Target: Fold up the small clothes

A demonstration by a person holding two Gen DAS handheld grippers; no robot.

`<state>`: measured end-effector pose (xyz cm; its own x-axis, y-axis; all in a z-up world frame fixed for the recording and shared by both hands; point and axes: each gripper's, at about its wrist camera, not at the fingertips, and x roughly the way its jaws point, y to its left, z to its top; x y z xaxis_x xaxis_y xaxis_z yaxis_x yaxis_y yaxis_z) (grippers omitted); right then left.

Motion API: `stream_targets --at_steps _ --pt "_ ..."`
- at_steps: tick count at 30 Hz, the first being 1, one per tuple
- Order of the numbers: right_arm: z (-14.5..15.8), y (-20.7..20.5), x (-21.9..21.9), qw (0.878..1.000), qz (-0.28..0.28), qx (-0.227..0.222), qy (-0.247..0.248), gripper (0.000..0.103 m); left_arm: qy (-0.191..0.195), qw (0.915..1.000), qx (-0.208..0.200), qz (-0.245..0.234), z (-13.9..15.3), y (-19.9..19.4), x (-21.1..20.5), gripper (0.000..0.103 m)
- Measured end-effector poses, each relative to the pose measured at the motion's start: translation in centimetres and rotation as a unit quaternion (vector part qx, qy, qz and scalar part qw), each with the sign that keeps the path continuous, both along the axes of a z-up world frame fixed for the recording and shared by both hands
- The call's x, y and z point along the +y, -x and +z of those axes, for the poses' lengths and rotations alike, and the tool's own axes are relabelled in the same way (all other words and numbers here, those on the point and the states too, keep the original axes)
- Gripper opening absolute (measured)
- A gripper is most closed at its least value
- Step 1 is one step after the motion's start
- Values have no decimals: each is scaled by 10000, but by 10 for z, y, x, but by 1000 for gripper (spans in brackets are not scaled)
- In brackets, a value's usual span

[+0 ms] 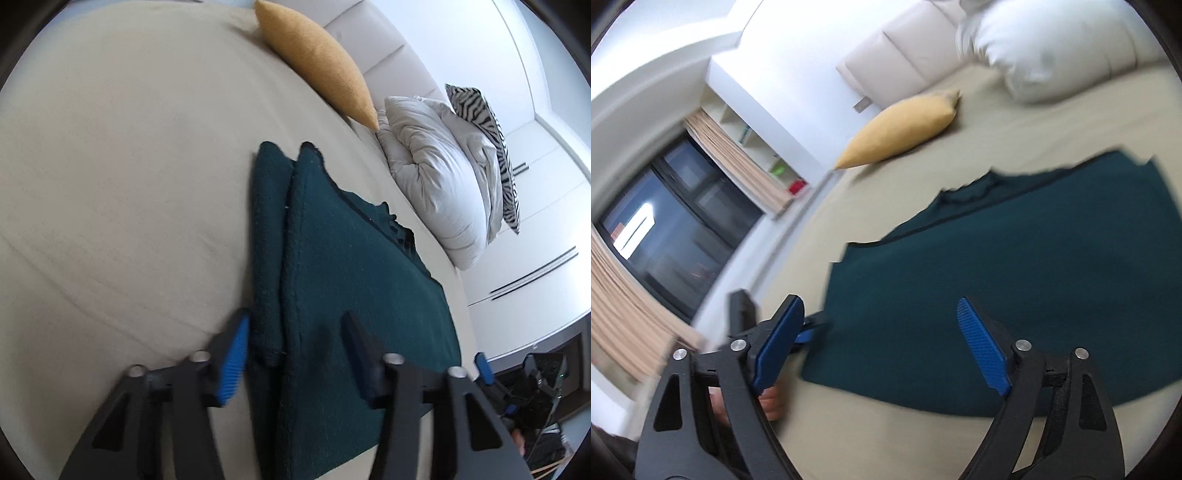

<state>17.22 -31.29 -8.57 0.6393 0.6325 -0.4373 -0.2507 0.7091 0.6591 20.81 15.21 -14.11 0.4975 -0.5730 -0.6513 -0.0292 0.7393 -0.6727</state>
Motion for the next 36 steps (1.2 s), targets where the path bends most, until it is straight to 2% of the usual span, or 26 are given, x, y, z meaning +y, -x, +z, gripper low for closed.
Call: stream_targets --at_steps 3,10,12,15,17,19,22,23,27,31,34,36 --pt "-9 -12 6 9991 160 227 -318 83 384 9991 151 47 -10 -4 10 23" --pt "-40 -52 28 9957 339 755 -419 81 652 9977 106 129 -7 -3 14 18" --pt "-50 -64 33 9937 372 972 -406 80 508 9986 21 118 -3 -1 11 17" --pt "-70 -81 39 9906 329 1297 -294 79 79 9999 -117 39 6 -1 2 16" --pt "-88 -90 43 9862 285 1621 -174 65 -196 9996 -200 -45 12 -1 -4 16" --pt "-94 -92 41 9872 222 1568 -203 63 -551 9978 -322 -179 20 -1 -13 16" --pt "-97 -94 38 9860 280 1601 -368 62 -1270 9887 -635 -477 42 0 -35 16" --pt "-98 -95 36 9850 291 1631 -478 62 -1364 9860 -743 -604 50 1 -45 15" --pt "-98 -97 19 9788 270 1736 -1053 62 -1510 9795 -971 -917 79 -3 -77 15" --pt "-90 -95 -19 9758 110 1586 -1501 64 -1521 9716 -1198 -1359 104 -11 -137 15" --pt "-94 -95 -56 9695 -40 1612 -1846 64 -1397 9670 -1318 -1673 108 -19 -200 14" --pt "-100 -97 -81 9646 -139 1665 -2038 64 -1319 9640 -1315 -1896 97 -21 -243 14"
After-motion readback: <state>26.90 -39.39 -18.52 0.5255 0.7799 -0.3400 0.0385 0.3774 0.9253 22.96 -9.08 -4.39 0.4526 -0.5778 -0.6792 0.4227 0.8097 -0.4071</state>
